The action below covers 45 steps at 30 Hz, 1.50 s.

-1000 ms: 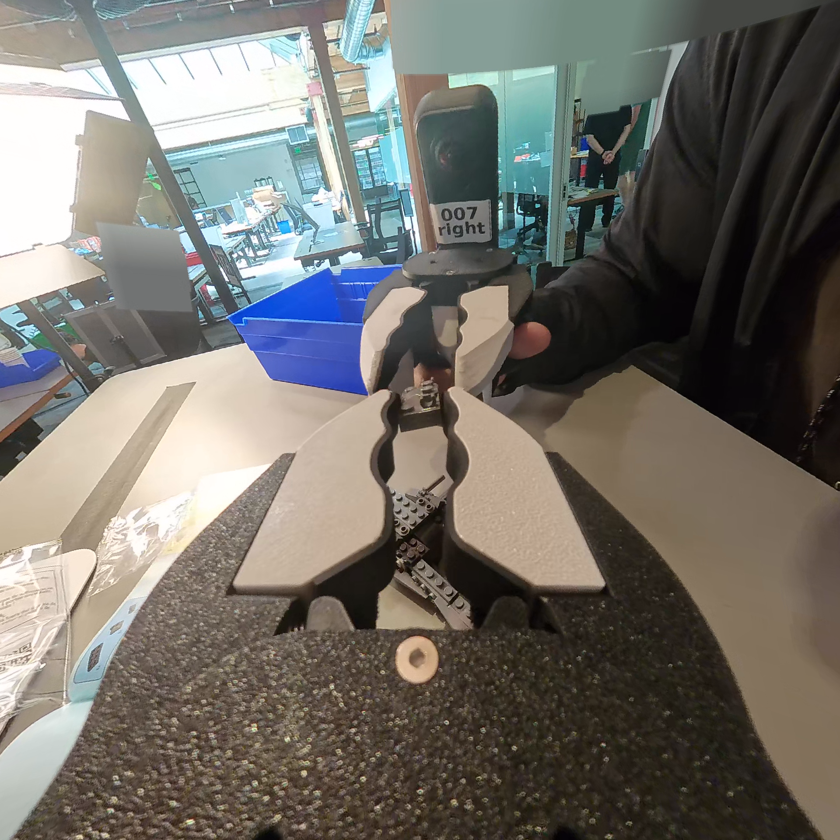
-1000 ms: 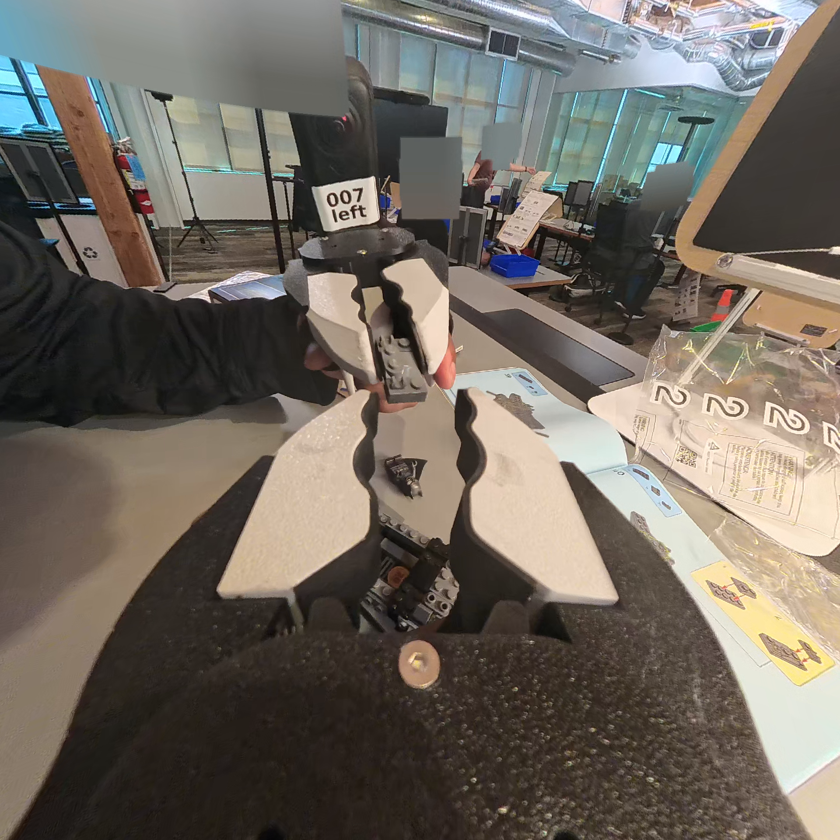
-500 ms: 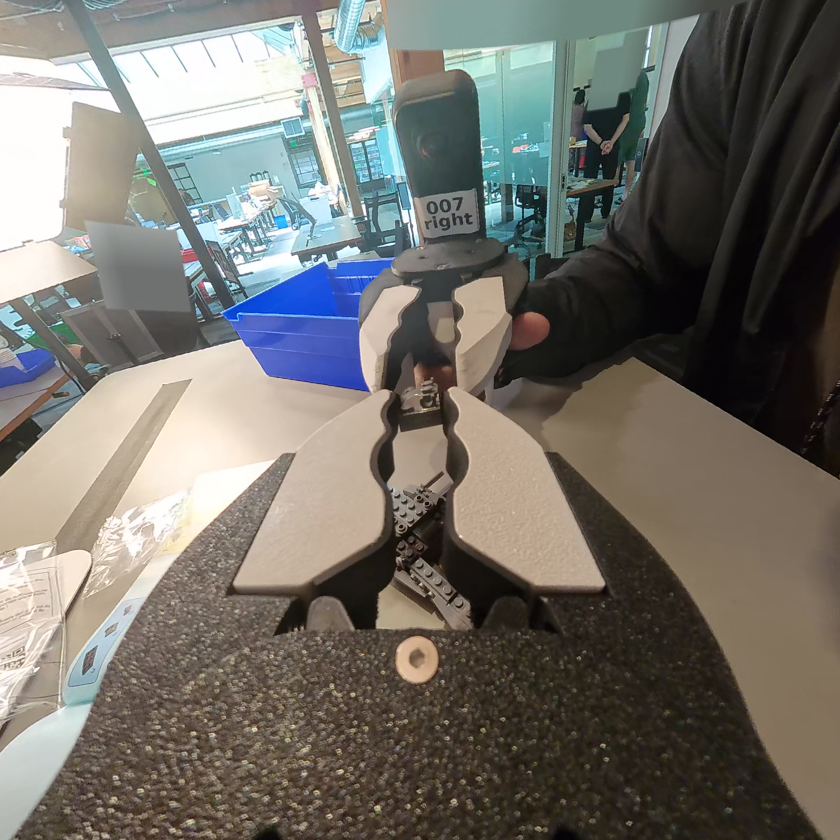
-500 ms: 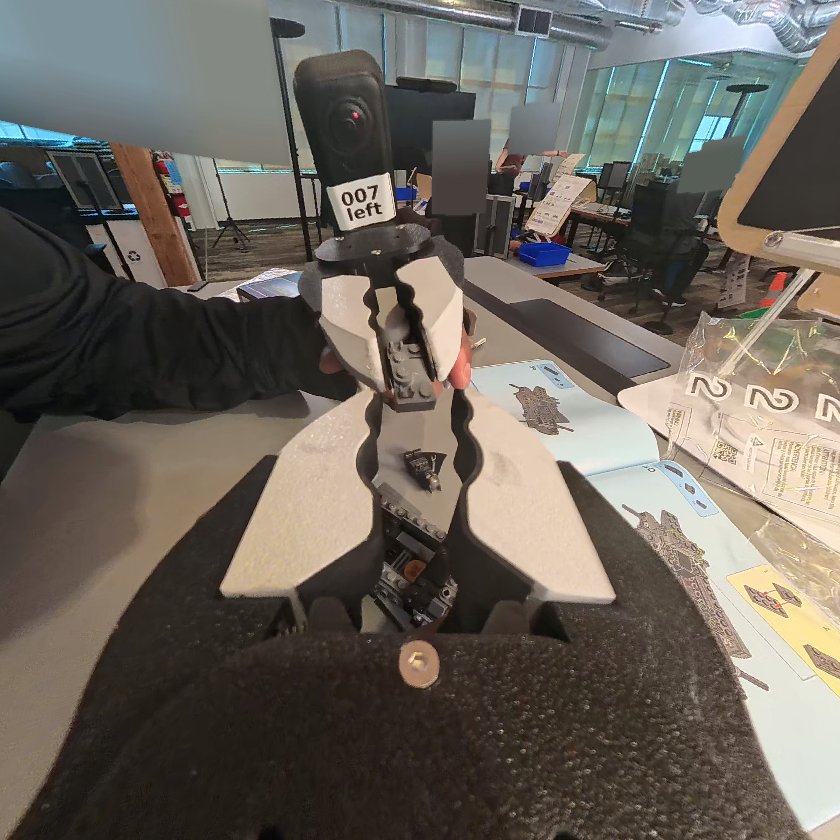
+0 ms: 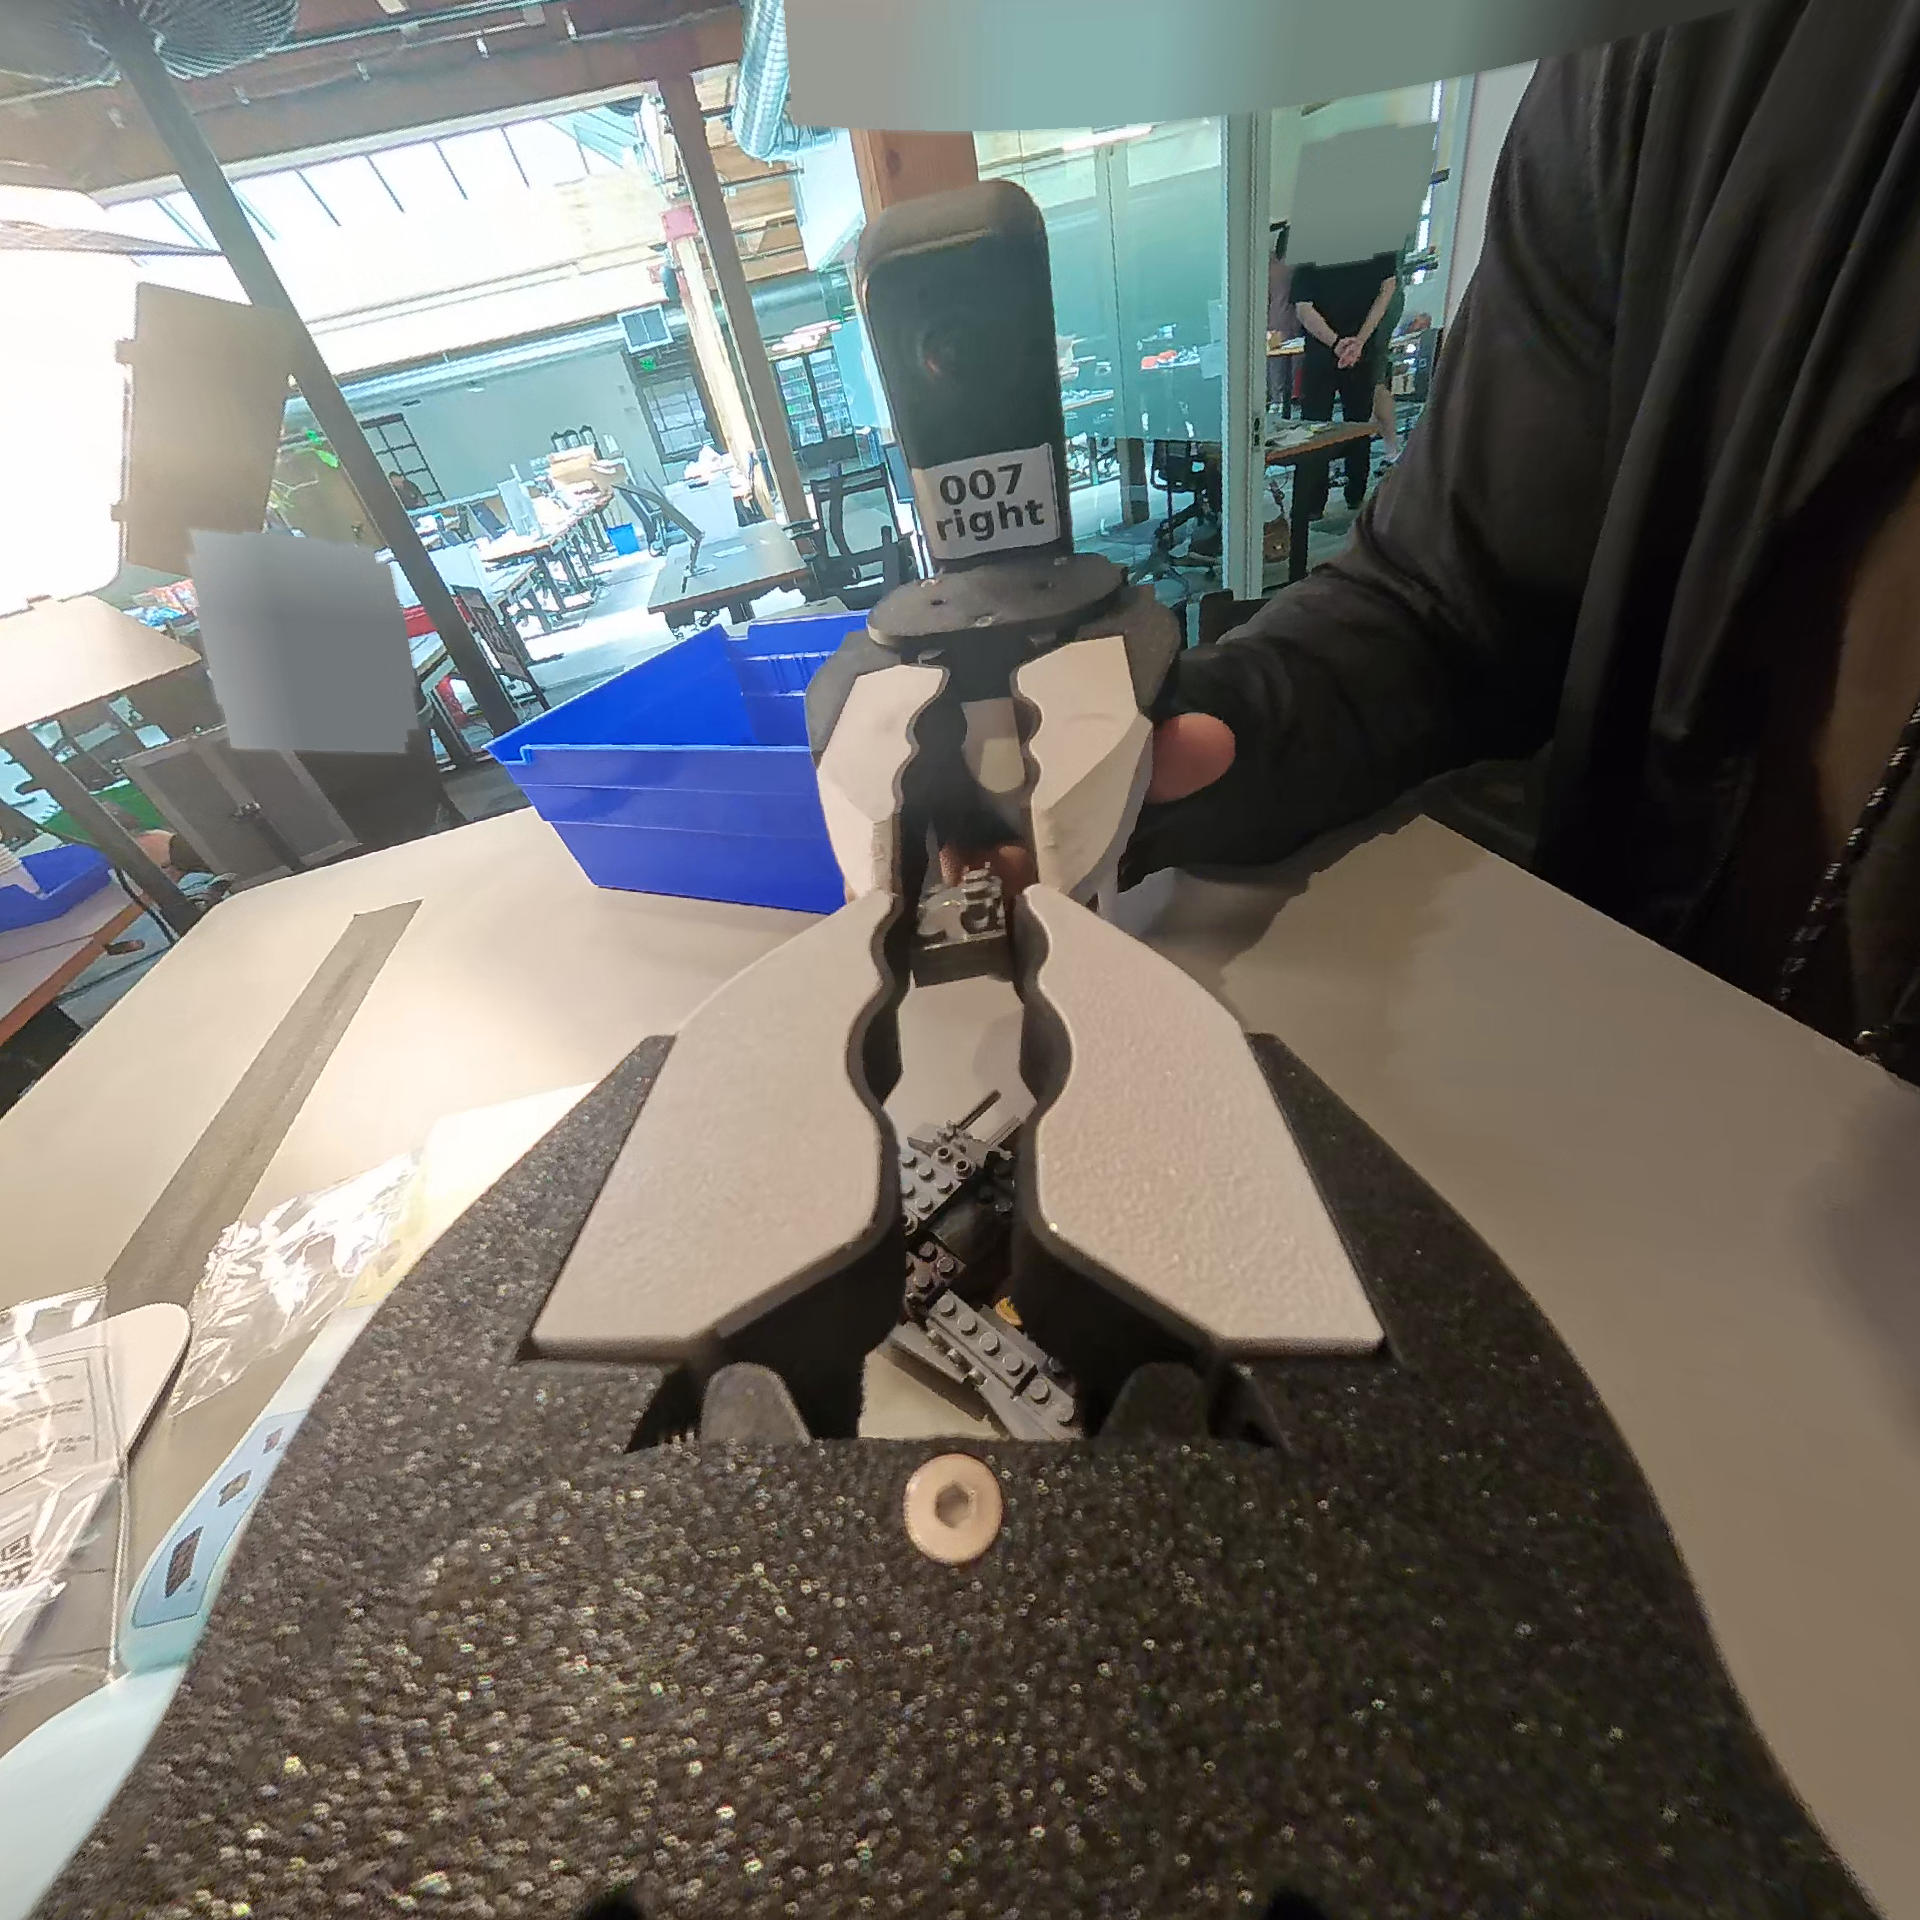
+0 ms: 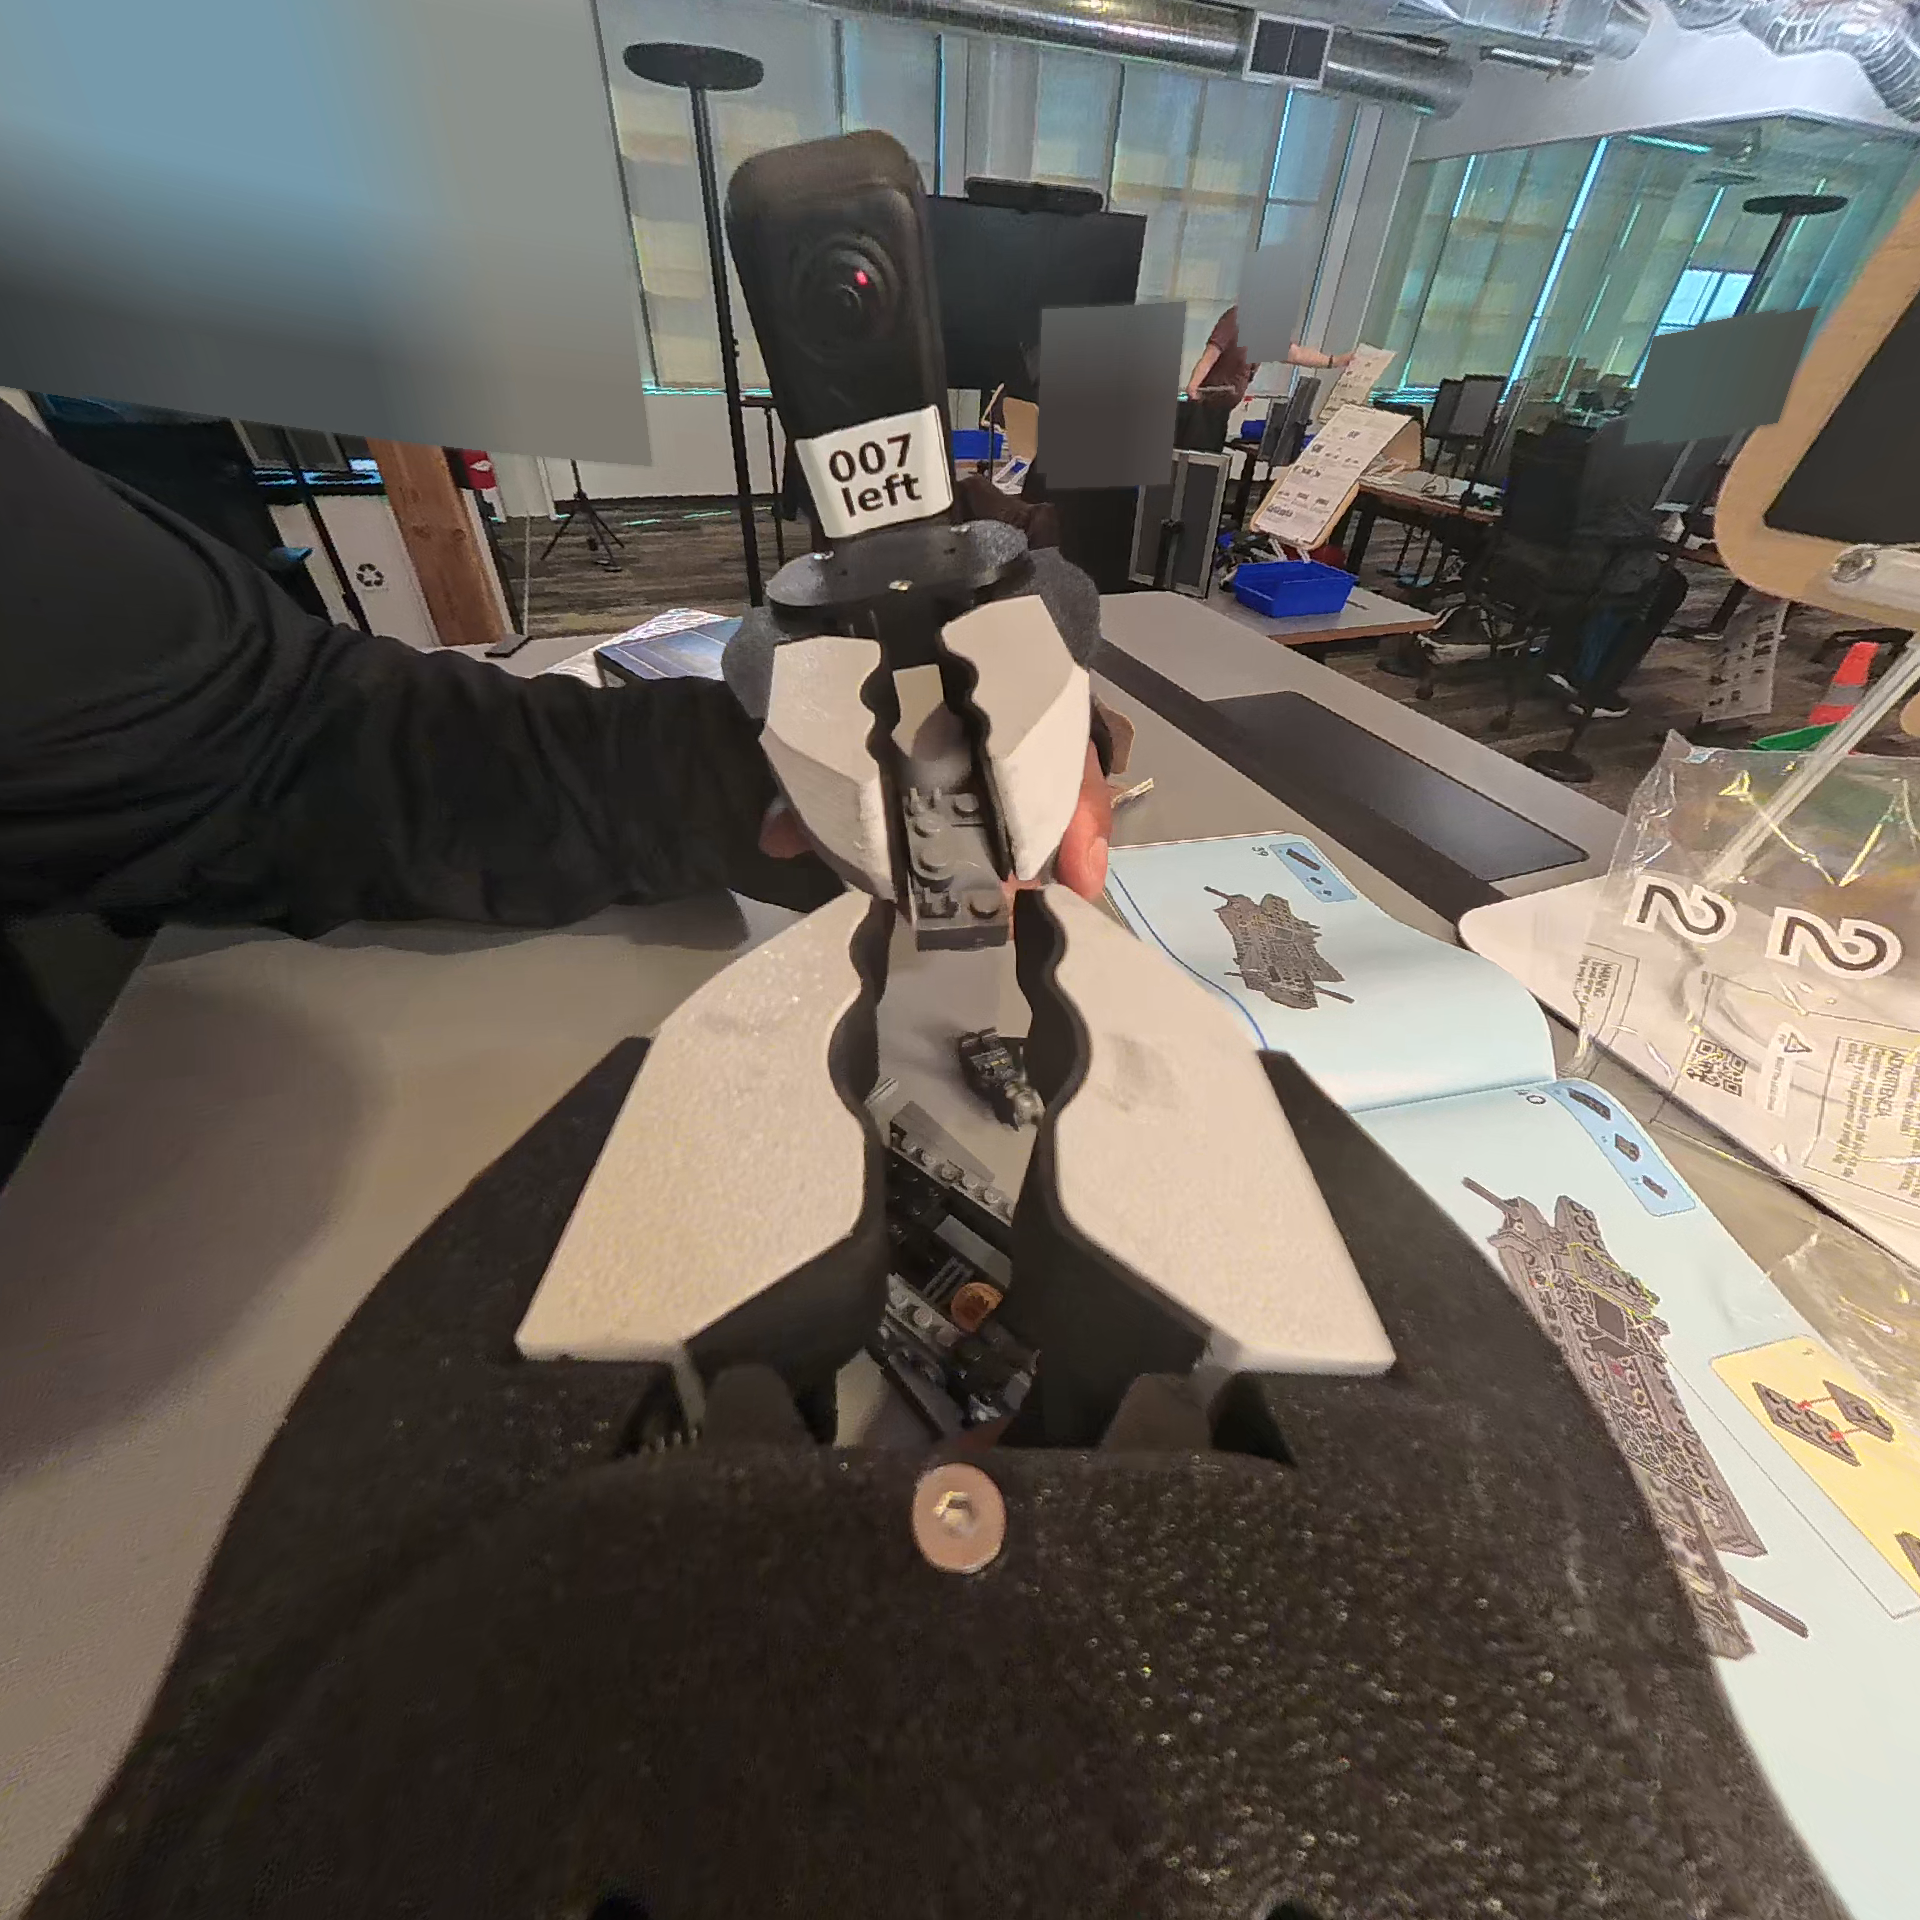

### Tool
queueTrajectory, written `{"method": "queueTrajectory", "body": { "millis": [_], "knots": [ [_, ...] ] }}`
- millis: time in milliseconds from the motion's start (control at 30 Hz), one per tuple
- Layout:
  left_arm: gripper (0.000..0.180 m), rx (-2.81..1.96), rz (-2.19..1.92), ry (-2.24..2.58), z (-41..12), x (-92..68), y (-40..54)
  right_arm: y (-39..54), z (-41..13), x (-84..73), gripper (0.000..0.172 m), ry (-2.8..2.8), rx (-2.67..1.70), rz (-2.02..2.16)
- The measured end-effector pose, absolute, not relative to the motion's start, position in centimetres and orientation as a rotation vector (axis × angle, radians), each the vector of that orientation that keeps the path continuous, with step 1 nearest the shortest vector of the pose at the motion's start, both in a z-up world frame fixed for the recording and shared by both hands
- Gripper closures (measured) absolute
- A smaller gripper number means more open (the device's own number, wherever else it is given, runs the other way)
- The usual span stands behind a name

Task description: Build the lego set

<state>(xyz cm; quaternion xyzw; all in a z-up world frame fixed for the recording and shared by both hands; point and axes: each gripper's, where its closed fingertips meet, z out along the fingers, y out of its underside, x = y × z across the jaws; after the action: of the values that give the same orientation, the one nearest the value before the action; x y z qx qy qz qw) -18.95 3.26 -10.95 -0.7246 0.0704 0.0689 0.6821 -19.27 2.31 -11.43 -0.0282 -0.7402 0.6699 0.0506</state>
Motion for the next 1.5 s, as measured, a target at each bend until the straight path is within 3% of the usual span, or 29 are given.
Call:
{"method": "queueTrajectory", "body": {
  "millis": [533,867,1200,1500],
  "knots": [
    [0.162,-1.653,0.134,0.154,-11.7,-18.7,3.7,2.8,-11.2,-19.1,0.155,-2.228,0.002,2.068],
    [0.148,-1.747,0.216,0.054,-12.5,-20.2,4.0,3.4,-9.7,-20.0,0.155,-2.069,-0.032,2.117],
    [0.131,-1.905,0.395,-0.495,-15.4,-23.6,1.7,4.9,-9.3,-23.8,0.155,-1.863,-0.264,1.997],
    [0.132,-2.052,0.349,-0.781,-19.1,-20.8,0.1,4.7,-11.3,-25.7,0.155,-1.924,-0.405,1.805]
  ]
}}
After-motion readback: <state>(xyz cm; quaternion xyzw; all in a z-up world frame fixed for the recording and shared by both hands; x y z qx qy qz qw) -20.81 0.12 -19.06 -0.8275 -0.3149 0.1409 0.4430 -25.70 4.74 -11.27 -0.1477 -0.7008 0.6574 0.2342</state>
